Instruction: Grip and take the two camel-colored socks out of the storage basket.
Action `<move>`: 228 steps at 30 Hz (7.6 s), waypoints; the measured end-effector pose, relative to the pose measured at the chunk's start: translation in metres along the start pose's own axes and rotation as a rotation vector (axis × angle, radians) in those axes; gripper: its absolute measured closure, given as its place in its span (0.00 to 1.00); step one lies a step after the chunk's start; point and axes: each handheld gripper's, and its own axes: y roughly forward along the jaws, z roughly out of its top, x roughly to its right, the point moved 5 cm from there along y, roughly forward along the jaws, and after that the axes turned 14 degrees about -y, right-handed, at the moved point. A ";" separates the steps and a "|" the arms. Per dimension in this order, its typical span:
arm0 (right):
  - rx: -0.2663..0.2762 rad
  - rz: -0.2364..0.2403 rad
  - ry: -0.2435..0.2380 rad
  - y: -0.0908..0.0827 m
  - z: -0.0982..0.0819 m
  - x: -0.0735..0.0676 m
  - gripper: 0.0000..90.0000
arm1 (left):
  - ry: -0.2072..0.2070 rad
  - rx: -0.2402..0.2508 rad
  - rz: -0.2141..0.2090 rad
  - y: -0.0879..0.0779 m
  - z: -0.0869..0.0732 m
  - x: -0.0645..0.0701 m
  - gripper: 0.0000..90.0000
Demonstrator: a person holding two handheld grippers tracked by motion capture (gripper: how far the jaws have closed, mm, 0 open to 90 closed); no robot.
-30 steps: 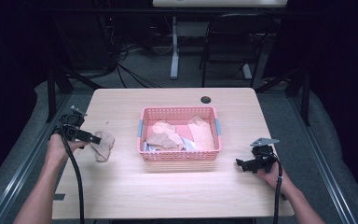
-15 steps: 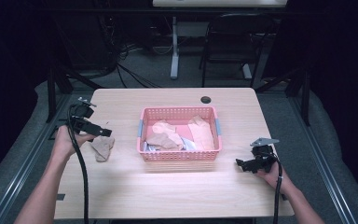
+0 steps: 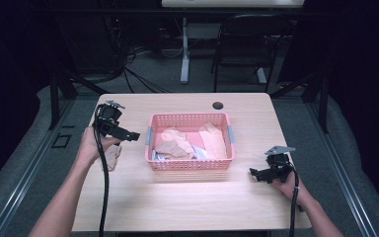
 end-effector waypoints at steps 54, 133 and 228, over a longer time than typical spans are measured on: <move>0.001 0.004 -0.009 0.000 0.000 0.000 0.00 | 0.193 -0.198 -0.067 0.101 -0.005 0.069 0.27; 0.003 0.007 -0.010 0.000 0.000 0.000 0.00 | 0.272 -0.216 -0.038 0.054 0.035 0.096 1.00; 0.001 0.006 -0.011 0.000 0.000 -0.001 0.00 | -0.176 -0.080 0.162 0.011 -0.090 -0.086 0.31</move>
